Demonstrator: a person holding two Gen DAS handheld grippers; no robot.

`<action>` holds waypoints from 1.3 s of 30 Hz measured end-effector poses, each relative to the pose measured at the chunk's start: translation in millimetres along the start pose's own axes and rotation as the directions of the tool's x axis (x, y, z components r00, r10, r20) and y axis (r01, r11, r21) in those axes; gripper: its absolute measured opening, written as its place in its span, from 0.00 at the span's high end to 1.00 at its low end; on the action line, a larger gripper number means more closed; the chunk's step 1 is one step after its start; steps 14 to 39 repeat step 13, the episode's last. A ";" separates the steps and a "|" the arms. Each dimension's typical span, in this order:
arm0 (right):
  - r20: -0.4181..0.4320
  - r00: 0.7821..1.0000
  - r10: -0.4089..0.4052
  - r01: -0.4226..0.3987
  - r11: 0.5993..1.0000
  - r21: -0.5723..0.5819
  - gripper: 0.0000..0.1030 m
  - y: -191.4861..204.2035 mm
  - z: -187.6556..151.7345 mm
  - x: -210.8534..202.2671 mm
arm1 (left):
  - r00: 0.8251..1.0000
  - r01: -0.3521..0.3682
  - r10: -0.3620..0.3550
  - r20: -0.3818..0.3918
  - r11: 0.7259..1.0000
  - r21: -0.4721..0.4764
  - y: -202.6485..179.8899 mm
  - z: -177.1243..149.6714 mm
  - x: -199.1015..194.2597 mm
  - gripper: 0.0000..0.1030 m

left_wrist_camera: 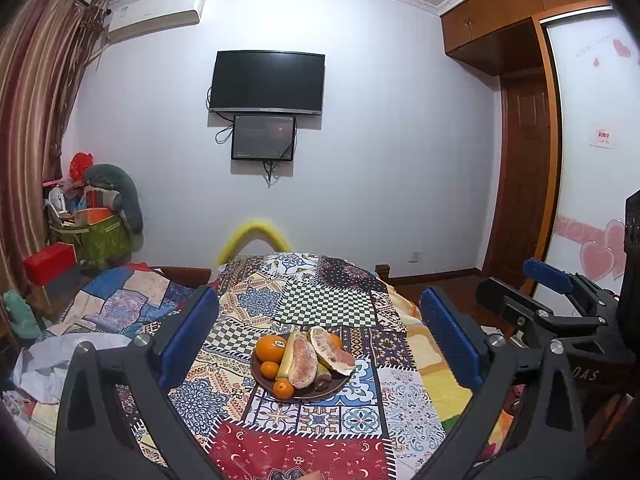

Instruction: Organize fruits

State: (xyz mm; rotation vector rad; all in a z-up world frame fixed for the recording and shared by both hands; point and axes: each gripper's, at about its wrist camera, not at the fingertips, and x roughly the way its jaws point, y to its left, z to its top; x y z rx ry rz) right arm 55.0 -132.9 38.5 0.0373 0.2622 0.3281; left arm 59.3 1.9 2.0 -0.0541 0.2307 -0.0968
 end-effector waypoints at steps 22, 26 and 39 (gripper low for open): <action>-0.003 1.000 0.001 -0.001 1.000 -0.001 0.00 -0.9 0.8 -0.2 | 1.000 -0.002 0.002 0.004 1.000 -0.001 -0.7 -0.9 -0.6 0.01; -0.003 1.000 0.001 -0.001 1.000 -0.001 0.00 -0.9 0.8 -0.2 | 1.000 -0.002 0.002 0.004 1.000 -0.001 -0.7 -0.9 -0.6 0.01; -0.003 1.000 0.001 -0.001 1.000 -0.001 0.00 -0.9 0.8 -0.2 | 1.000 -0.002 0.002 0.004 1.000 -0.001 -0.7 -0.9 -0.6 0.01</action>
